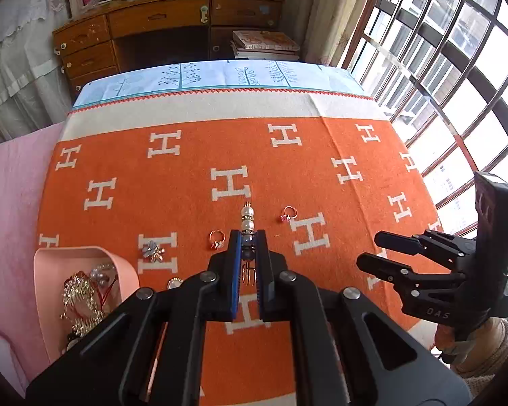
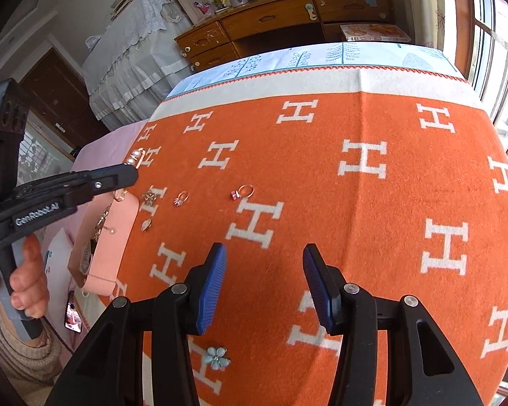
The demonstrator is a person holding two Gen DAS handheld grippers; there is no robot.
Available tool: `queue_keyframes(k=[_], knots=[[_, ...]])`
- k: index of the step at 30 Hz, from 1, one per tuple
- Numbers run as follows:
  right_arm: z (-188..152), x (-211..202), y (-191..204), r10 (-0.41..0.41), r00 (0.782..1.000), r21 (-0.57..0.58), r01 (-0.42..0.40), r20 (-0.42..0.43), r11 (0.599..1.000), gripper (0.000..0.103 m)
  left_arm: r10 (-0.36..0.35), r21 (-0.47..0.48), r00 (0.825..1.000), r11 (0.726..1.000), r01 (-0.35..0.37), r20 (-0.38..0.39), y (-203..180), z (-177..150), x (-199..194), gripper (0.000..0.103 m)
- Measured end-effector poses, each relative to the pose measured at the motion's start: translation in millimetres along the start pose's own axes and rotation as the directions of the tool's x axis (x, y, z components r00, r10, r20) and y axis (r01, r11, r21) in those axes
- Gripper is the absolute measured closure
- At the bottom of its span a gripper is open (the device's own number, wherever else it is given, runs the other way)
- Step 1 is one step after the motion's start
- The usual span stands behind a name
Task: Organize jewelry
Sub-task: 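Grasp the pearl safety pin with the left tool and lift it, then carry the pearl safety pin over the pink box with the left tool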
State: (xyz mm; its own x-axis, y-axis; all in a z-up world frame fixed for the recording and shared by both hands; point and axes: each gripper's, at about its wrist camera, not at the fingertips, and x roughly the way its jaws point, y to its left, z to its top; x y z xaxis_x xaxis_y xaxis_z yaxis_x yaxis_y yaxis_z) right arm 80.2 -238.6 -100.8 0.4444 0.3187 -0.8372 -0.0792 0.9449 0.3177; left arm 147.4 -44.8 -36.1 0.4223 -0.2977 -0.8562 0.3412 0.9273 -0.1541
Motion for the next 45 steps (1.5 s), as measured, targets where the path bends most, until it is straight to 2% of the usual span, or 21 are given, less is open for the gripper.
queue_keyframes(k=[7,12,20,30,32,34,37,41,45], knots=[[-32.0,-9.1,20.3,0.037,0.999,-0.043,-0.037,-0.009,0.998,0.054,-0.002,-0.081,0.998,0.997,0.007,0.064,17.6,-46.4,-51.6,0.098],[-47.5,-13.8,34.6,0.055,0.998,-0.084,-0.055,-0.013,0.995,0.054,0.01,-0.142,0.998,0.99,-0.001,0.065,33.2,-81.1,-65.5,0.098],[-41.0,-0.6,85.2,0.071,0.997,-0.185,-0.076,-0.035,0.98,0.054,0.057,-0.204,0.996,0.978,-0.043,0.063,59.9,-124.0,-80.0,0.098],[-13.8,51.5,180.1,0.072,0.997,-0.405,-0.082,-0.039,0.911,0.054,0.078,-0.27,0.993,0.962,-0.051,0.091,100.0,-138.2,-93.5,0.098],[-9.1,67.4,193.3,0.05,0.998,-0.441,-0.066,-0.048,0.895,0.064,0.071,-0.281,0.993,0.959,-0.042,0.093,105.9,-137.3,-92.2,0.098],[-5.7,83.6,201.2,0.031,0.997,-0.467,-0.06,-0.069,0.882,0.07,0.068,-0.283,0.993,0.958,-0.038,0.099,109.4,-135.3,-91.7,0.098],[-0.9,105.2,205.7,-0.019,0.997,-0.489,-0.022,-0.08,0.872,0.071,0.078,-0.282,0.991,0.958,-0.045,0.107,115.9,-131.7,-90.4,0.098],[5.2,125.3,205.0,-0.044,0.994,-0.485,-0.009,-0.1,0.874,0.071,0.073,-0.298,0.992,0.954,-0.039,0.101,128.1,-128.8,-84.8,0.098],[6.0,139.2,207.5,-0.077,0.992,-0.516,0.015,-0.099,0.857,0.074,0.061,-0.319,0.993,0.947,-0.027,0.096,139.8,-127.6,-78.0,0.098]])
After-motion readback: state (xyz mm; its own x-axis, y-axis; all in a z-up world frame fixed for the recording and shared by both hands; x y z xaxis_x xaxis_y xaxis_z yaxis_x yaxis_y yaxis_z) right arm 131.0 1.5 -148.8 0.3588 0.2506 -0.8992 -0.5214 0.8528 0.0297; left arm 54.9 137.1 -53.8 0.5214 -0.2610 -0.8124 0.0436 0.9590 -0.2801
